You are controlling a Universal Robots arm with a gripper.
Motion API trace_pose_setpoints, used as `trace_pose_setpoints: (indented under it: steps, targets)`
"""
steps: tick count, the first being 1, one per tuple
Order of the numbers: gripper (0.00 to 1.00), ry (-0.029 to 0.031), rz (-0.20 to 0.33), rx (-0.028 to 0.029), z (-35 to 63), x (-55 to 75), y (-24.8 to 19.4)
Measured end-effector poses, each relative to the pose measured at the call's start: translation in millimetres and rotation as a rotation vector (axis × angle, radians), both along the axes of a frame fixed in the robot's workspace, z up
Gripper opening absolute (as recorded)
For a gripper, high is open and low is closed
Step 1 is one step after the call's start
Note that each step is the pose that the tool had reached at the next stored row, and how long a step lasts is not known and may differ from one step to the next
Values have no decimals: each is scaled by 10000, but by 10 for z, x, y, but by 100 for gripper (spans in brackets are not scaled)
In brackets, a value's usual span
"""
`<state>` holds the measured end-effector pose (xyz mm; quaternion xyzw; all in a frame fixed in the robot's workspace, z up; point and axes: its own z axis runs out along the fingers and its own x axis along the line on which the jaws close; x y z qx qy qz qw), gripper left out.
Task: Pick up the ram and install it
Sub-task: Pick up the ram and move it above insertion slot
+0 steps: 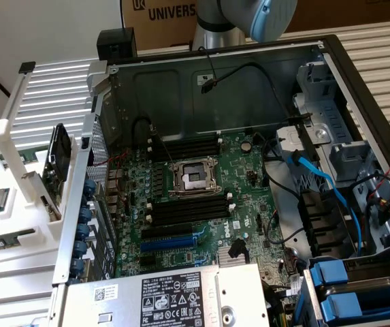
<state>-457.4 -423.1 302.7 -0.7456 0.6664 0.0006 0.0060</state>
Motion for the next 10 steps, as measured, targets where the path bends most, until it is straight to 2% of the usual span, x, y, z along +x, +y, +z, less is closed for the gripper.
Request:
trace_pose_setpoints:
  steps: [1, 2, 4, 7, 10]
  targets:
    - [11, -12, -1, 1, -17, 0, -3]
    - [11, -134, 1, 17, -70, -8, -10]
    - [11, -238, 1, 23, -92, -27, -11]
    - [11, -352, 1, 31, -151, -66, -15]
    - [11, -351, 1, 29, -221, -67, -15]
